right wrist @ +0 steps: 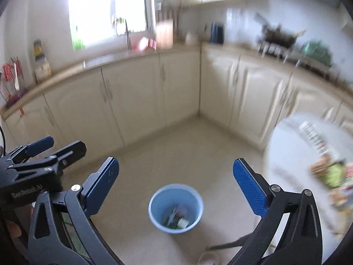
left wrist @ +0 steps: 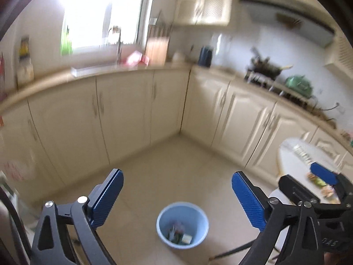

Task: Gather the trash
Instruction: 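Raise both open tools back toward the table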

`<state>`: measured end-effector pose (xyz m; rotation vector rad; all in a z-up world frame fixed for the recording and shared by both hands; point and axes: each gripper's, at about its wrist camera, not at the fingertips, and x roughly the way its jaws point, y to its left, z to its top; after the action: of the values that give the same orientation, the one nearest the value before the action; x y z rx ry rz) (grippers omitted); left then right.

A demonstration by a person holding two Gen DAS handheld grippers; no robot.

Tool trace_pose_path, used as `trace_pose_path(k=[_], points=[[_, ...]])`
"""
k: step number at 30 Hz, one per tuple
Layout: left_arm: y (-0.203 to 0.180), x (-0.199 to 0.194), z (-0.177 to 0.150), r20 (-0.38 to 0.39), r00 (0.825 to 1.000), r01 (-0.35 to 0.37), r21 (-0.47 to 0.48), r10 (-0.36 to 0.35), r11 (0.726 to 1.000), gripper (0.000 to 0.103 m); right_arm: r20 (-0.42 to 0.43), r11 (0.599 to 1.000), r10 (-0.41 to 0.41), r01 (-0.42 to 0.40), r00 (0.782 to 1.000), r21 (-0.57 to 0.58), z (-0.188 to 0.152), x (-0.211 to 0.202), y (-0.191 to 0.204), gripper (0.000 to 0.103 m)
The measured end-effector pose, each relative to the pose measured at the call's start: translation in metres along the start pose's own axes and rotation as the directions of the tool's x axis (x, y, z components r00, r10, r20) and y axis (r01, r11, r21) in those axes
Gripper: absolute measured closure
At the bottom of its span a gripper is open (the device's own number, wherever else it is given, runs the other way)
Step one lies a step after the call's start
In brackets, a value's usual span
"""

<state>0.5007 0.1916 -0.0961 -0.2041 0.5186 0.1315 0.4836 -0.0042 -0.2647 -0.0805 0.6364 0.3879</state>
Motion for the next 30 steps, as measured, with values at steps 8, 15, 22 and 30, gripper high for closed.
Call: trace_pose_path(k=[8, 15, 22, 30], points=[[-0.101, -0.087, -0.015, 0.223, 0.973, 0.046, 0.084, -0.064, 0.995, 0.001, 0.305, 0.978, -0.199, 0.207, 0.931, 0.006, 0.028, -0.174, 0.003, 0.0], [-0.121, -0.134, -0.052, 0.357, 0.926, 0.071, 0.15, -0.121, 0.986, 0.001, 0.412, 0.96, -0.271, 0.274, 0.87, 0.053, 0.02, -0.268, 0.005, 0.0], [-0.124, -0.246, -0.171, 0.472, 0.876, 0.019, 0.175, -0.101, 0.984, 0.001, 0.479, 0.945, -0.318, 0.315, 0.818, 0.088, 0.009, -0.341, 0.007, 0.0], [-0.141, -0.306, -0.286, 0.523, 0.844, 0.011, 0.201, -0.117, 0.979, 0.001, 0.492, 0.925, -0.372, 0.358, 0.787, 0.127, -0.002, -0.383, -0.002, 0.0]])
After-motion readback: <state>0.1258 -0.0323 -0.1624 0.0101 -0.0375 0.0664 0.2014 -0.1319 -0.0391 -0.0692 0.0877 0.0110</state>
